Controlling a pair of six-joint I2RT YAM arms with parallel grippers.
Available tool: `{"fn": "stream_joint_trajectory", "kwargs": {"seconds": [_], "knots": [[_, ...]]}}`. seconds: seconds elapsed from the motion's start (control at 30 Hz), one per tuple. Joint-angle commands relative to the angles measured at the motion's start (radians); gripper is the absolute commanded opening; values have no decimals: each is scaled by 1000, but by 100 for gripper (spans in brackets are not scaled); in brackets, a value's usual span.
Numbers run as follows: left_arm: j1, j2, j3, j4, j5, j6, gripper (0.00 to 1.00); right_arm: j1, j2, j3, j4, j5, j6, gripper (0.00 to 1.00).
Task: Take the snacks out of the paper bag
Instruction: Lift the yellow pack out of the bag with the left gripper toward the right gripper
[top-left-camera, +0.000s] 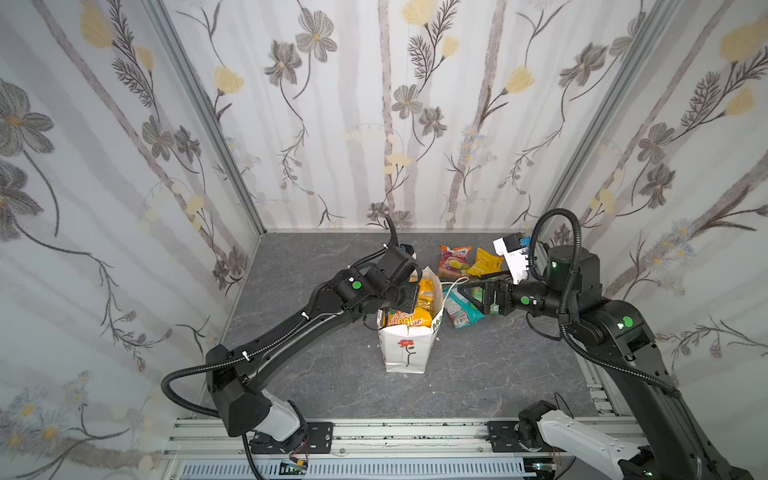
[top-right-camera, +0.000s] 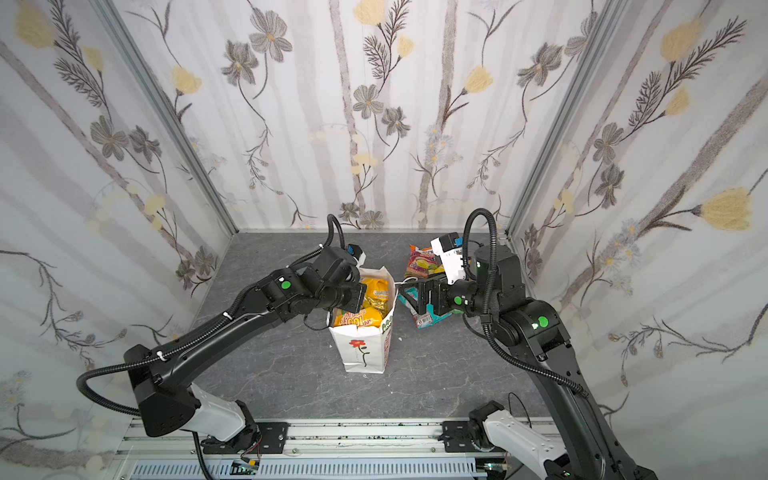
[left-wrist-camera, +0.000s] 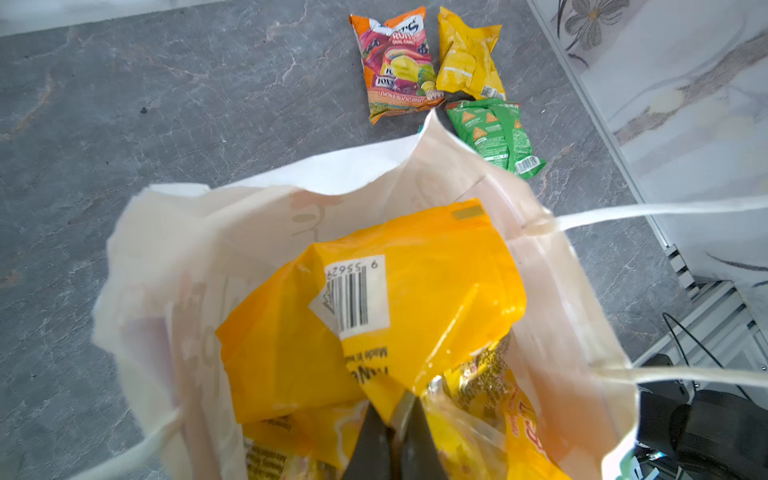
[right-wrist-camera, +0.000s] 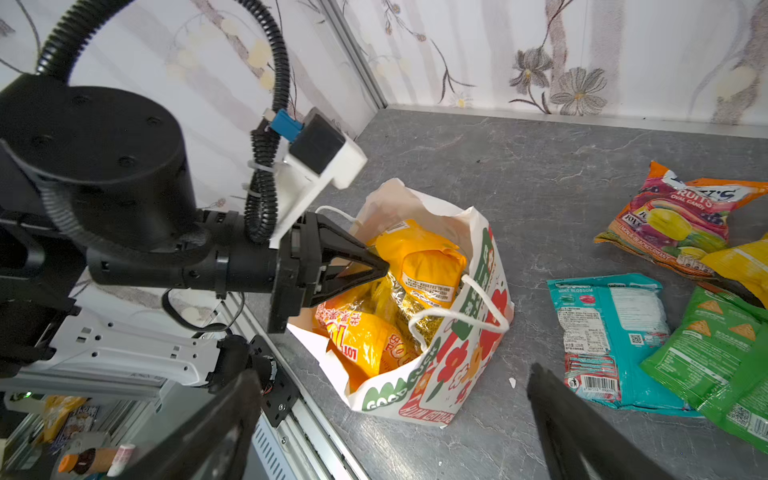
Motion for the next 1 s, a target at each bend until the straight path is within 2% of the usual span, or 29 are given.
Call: {"fn": "stream_joint_trajectory", "kwargs": {"seconds": [0.0,0.17,0.47,0.7,0.97], "knots": [[0,-39,25,36,-36,23,0,-2,-13,-6,86,56,42,99],[0,-81,66,37,-47,56,0,-8,-49,-20,169,71,107,99],[-29,-125,176,51,-44,142,0,-10,-80,-28,272,23,195,99],[-99,-101,303,42,-39,244,0,-9,-72,-59,396,-108,305,99],[-230,-47,403,36,-144,455,0,-10,-51,-140,587,-301,473,99]]}}
